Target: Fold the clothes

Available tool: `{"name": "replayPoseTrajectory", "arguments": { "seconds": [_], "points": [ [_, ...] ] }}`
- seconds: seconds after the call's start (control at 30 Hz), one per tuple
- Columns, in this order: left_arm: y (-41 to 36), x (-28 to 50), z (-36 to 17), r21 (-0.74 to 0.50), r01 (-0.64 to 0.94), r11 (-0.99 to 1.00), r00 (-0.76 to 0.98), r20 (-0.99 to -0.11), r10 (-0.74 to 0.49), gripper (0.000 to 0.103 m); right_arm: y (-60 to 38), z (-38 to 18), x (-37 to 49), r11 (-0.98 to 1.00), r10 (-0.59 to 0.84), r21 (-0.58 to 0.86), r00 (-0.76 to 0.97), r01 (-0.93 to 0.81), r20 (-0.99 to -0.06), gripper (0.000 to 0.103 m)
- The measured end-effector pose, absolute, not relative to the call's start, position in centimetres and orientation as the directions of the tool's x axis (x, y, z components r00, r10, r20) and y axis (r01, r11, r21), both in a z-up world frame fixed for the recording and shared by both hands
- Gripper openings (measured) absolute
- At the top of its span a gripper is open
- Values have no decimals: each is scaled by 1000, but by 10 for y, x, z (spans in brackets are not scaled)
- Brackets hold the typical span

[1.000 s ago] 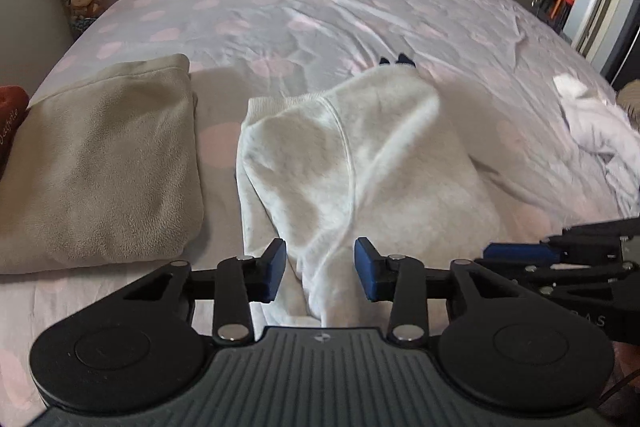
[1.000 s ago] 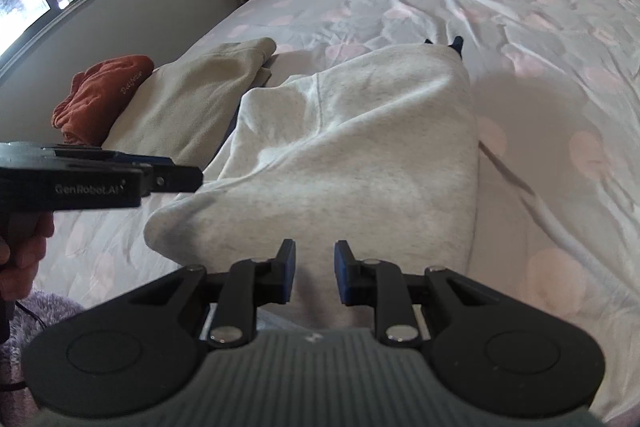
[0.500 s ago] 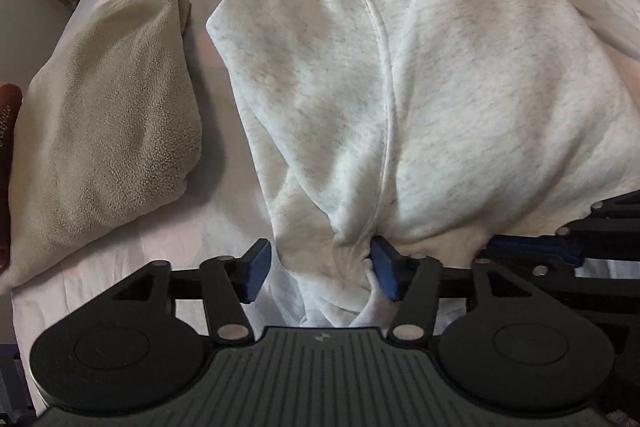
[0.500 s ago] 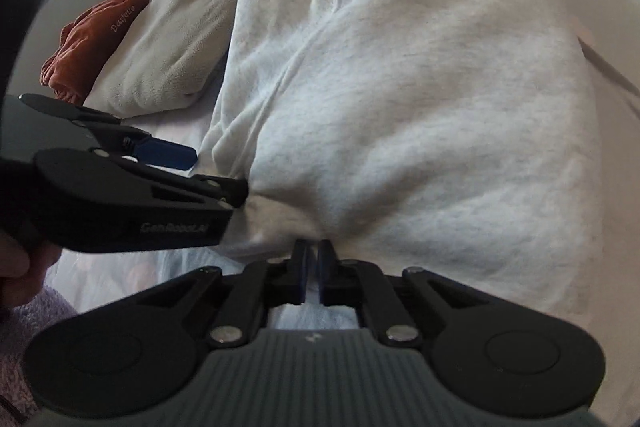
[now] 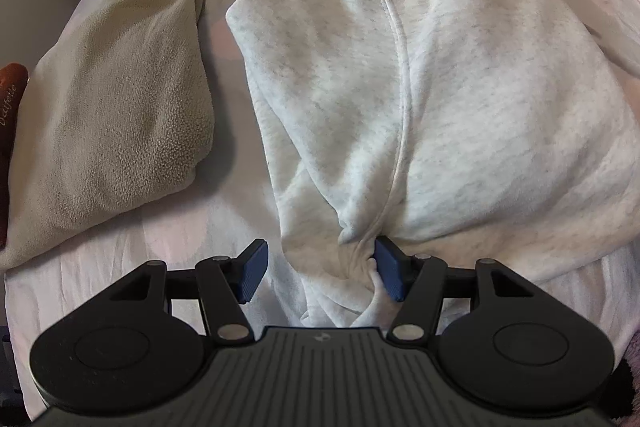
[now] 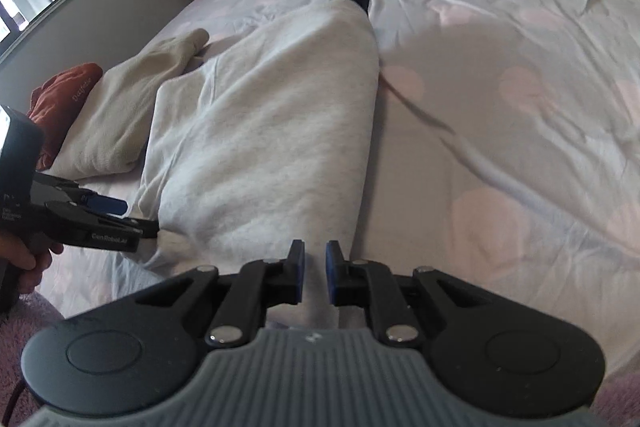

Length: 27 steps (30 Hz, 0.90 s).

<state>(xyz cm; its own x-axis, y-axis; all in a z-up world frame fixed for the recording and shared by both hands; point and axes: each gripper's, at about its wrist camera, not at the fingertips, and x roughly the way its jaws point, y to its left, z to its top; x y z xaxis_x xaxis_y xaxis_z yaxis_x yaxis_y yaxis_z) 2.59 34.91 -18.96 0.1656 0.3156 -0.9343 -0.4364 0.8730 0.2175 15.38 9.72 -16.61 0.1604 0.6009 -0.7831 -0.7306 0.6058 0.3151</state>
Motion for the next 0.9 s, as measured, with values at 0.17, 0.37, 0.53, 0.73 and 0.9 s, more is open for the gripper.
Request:
{"name": "replayPoseTrajectory", "arguments": {
  "seconds": [0.17,0.37,0.53,0.73,0.9],
  "points": [
    [351,26,-191,229,-440,869,149,-935,322,62,109,-197,151,619,529,250,159,-745,-834,16],
    [351,29,-191,218,-456,863,143,-939,313,63,99,-206,156,643,507,268,136,-718,-851,15],
    [350,25,-184,177,-480,859,178,-939,293,62,86,-194,148,644,519,255,167,-721,-838,18],
    [358,4,-142,-4,-579,815,366,-895,255,62,76,-164,142,633,595,255,248,-731,-764,20],
    [388,12,-120,-90,-626,774,485,-822,297,63,87,-153,151,627,625,266,269,-732,-733,21]
  ]
}}
